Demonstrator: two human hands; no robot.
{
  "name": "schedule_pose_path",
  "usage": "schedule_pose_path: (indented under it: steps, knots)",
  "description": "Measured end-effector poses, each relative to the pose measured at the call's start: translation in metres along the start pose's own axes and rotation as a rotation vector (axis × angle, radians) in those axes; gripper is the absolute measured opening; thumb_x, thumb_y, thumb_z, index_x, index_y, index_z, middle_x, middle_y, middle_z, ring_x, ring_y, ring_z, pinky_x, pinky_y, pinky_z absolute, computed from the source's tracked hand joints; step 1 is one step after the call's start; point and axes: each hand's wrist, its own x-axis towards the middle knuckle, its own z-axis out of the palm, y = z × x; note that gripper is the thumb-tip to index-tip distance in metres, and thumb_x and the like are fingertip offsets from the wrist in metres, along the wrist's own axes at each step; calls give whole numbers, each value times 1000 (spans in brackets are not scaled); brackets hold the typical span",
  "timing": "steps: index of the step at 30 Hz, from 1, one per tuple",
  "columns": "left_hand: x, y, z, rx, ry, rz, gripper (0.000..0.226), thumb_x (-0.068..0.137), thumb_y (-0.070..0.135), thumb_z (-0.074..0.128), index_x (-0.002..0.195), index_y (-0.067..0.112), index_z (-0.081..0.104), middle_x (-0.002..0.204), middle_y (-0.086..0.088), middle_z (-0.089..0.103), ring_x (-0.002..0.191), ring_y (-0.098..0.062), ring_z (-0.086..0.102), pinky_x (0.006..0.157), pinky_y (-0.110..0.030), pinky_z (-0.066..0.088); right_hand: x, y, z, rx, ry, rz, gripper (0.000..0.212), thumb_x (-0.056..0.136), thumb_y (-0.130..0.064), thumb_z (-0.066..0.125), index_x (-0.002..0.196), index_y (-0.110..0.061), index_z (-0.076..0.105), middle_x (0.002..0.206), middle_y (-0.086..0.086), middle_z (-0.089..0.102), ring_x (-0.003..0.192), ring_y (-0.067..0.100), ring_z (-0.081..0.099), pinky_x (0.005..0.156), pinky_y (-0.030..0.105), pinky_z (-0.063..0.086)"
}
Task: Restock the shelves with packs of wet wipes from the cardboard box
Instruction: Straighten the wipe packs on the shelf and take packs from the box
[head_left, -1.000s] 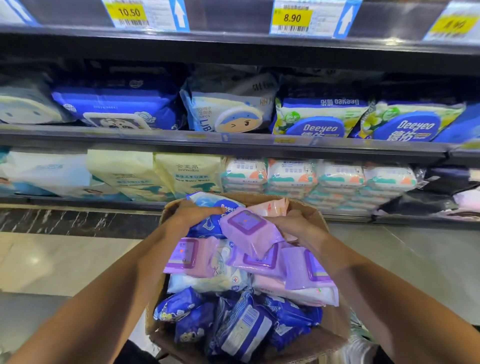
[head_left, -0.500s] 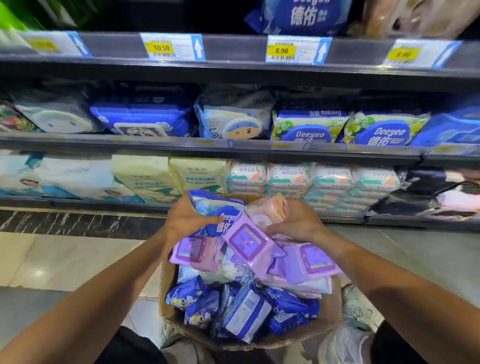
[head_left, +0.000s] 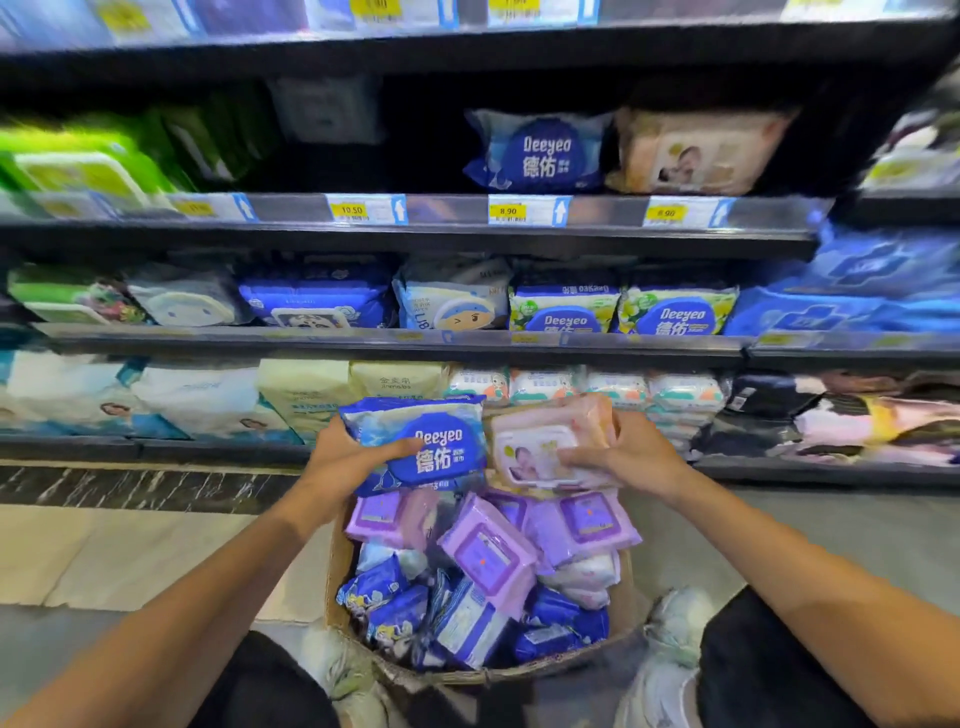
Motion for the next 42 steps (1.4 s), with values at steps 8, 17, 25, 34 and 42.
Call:
schedule_pose_path:
  steps: [8, 17, 25, 34, 42]
  knots:
    - [-22, 56, 0, -128, 42, 164, 50, 58, 19, 94, 100, 16, 66, 89, 2, 77, 73, -10, 75, 63, -27, 60, -33, -22, -50, 265, 167, -66, 42, 76, -22, 86, 113, -13, 69, 99, -6, 75, 84, 0, 71, 72, 18, 55]
    - [-45, 126, 15, -118, -13, 247, 57, 57, 21, 95, 103, 13, 63, 87, 0, 78, 81, -20, 76, 77, -39, 60, -53, -47, -111, 398, 298, -152, 38, 73, -22, 88, 105, -12, 70, 95, 0, 77, 81, 3, 72, 68, 17, 54]
    - [-41, 213, 59, -195, -78, 428, 68, 47, 25, 99, 105, 8, 68, 97, -7, 78, 89, -24, 76, 78, -44, 63, -62, -64, -179, 543, 351, -250, 40, 76, -23, 86, 111, -14, 70, 101, 0, 78, 97, 17, 73, 89, 40, 58]
    - [8, 274, 111, -370, -82, 391, 45, 63, 21, 91, 103, 13, 72, 99, -6, 78, 94, -25, 75, 82, -41, 61, -53, -68, -217, 653, 378, -274, 37, 77, -23, 81, 111, -14, 71, 98, 0, 79, 93, 19, 75, 71, 32, 60]
    - [52, 296, 120, -388, -117, 344, 45, 68, 20, 89, 109, 11, 72, 100, -8, 78, 91, -27, 75, 80, -44, 61, -32, -70, -217, 719, 391, -210, 38, 78, -27, 80, 112, -12, 71, 102, 3, 78, 99, 25, 73, 99, 55, 51]
